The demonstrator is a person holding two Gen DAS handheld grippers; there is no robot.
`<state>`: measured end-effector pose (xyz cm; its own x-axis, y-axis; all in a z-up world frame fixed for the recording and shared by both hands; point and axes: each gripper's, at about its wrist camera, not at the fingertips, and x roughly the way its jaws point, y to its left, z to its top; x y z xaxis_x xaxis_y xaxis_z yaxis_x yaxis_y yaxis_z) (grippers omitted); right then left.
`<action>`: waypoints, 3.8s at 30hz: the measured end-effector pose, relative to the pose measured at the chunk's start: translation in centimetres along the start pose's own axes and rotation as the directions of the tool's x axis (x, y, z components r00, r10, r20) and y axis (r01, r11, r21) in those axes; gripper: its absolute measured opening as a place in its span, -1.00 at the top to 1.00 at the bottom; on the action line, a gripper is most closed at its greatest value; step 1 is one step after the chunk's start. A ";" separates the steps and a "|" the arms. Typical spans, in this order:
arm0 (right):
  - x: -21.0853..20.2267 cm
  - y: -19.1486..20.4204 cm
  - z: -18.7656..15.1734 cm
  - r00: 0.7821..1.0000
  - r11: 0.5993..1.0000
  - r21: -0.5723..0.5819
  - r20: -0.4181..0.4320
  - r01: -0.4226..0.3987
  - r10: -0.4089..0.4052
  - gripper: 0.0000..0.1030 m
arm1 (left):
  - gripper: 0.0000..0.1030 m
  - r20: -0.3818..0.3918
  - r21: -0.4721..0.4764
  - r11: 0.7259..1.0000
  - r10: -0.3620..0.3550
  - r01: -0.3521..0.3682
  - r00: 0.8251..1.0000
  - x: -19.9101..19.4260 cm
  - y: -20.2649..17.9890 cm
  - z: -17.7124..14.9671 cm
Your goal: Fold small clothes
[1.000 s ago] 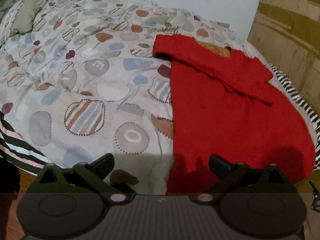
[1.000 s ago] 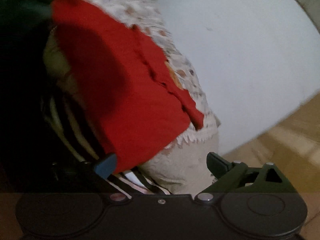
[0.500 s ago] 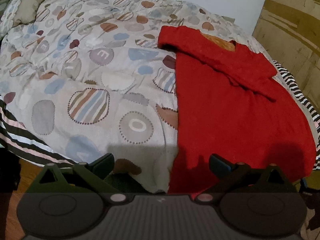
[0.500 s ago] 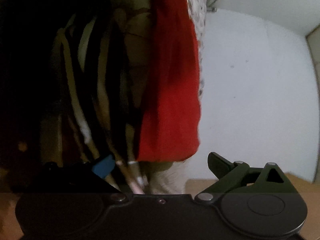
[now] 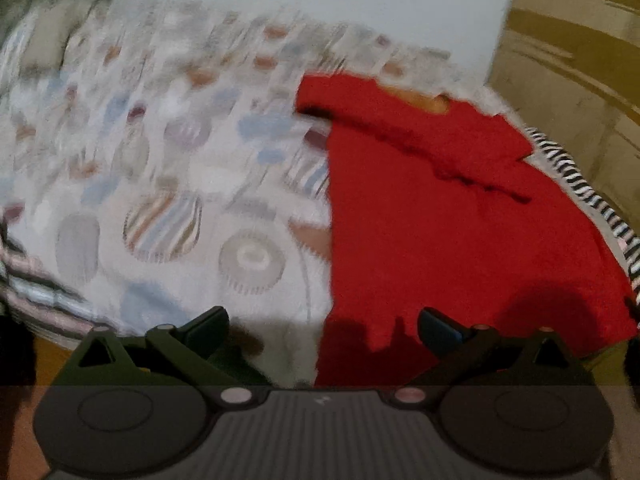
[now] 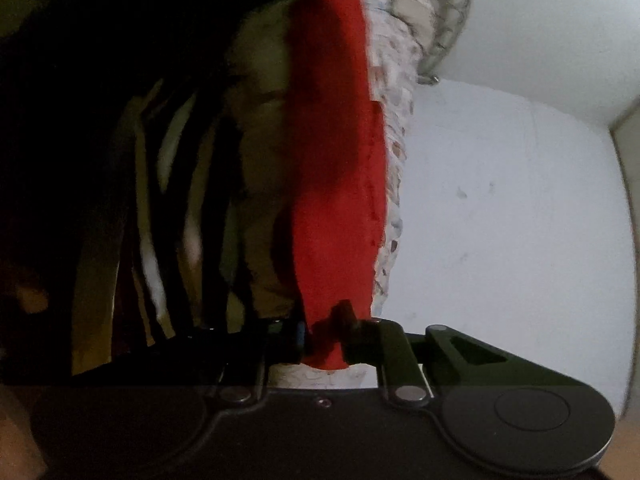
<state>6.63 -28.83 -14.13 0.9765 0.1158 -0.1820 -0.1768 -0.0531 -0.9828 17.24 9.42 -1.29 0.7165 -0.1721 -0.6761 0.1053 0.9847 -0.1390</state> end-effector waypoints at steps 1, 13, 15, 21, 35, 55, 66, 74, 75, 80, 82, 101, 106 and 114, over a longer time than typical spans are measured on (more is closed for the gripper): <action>-0.2 -1.5 0.1 1.000 0.998 0.058 -0.004 -0.018 0.018 0.73 | -0.99 0.045 0.046 0.999 -0.007 0.005 0.999 -0.5 -0.6 -0.3; 3.7 -21.8 2.8 0.942 0.653 0.713 0.032 -0.256 0.334 0.78 | -0.99 0.224 0.520 0.833 -0.347 0.189 0.911 -2.9 -11.3 -4.4; 4.4 -24.1 3.0 0.928 0.565 0.777 0.063 -0.277 0.368 0.81 | -0.99 0.236 0.536 0.829 -0.327 0.158 0.915 -2.3 -13.2 -4.8; 6.4 -28.1 3.2 0.913 0.451 0.840 0.120 -0.303 0.389 0.93 | -0.99 0.230 0.465 0.882 -0.210 0.083 0.950 2.0 -17.3 -3.2; 6.2 -29.2 1.9 0.921 0.329 0.902 0.155 -0.280 0.358 0.94 | -0.99 0.244 0.530 0.831 0.043 -0.170 0.969 7.1 -18.6 -2.8; 5.8 -30.4 1.4 0.938 0.308 0.922 0.130 -0.233 0.320 0.94 | -0.62 0.177 0.751 0.645 0.011 -0.142 0.984 4.5 -9.5 -5.1; 5.4 -30.3 1.3 0.939 0.306 0.931 0.092 -0.199 0.332 0.94 | -0.24 0.259 0.821 0.531 -0.019 -0.210 0.966 3.4 -7.9 -7.5; 4.9 -29.6 1.3 0.934 0.308 0.931 0.083 -0.198 0.348 0.94 | 0.20 0.371 0.879 0.340 -0.049 -0.334 0.927 3.1 -9.0 -10.2; 4.8 -29.5 1.2 0.934 0.307 0.931 0.082 -0.196 0.349 0.94 | 0.37 0.364 0.885 0.331 -0.053 -0.328 0.930 3.2 -9.0 -10.3; 4.3 -29.0 0.8 0.931 0.295 0.936 0.077 -0.190 0.357 0.94 | 0.76 0.350 0.877 0.359 -0.026 -0.318 0.936 3.4 -8.7 -10.3; 3.9 -28.6 0.8 0.932 0.306 0.933 0.072 -0.188 0.354 0.94 | 0.85 0.343 0.852 0.425 -0.013 -0.306 0.939 3.1 -8.4 -9.7; -5.8 -20.1 0.0 0.998 0.285 0.958 -0.049 0.035 0.040 0.96 | 0.90 0.679 0.359 0.883 -0.024 -0.303 0.734 -7.4 -7.4 -3.4; -10.1 -22.8 -1.3 0.999 0.257 0.966 -0.029 0.038 -0.041 0.96 | 0.90 0.711 0.350 0.889 -0.047 -0.296 0.701 -13.7 -8.0 -3.6; -14.9 -26.9 -2.1 0.996 0.188 0.982 0.000 0.017 -0.091 0.96 | 0.90 0.675 0.380 0.894 -0.093 -0.236 0.732 -19.8 -8.6 -1.9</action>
<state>-2.89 -31.22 15.08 0.9885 0.1201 -0.0916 -0.1377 0.9660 -0.2187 0.89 4.29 11.93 0.9801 -0.1985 0.0065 0.1868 0.9322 0.3100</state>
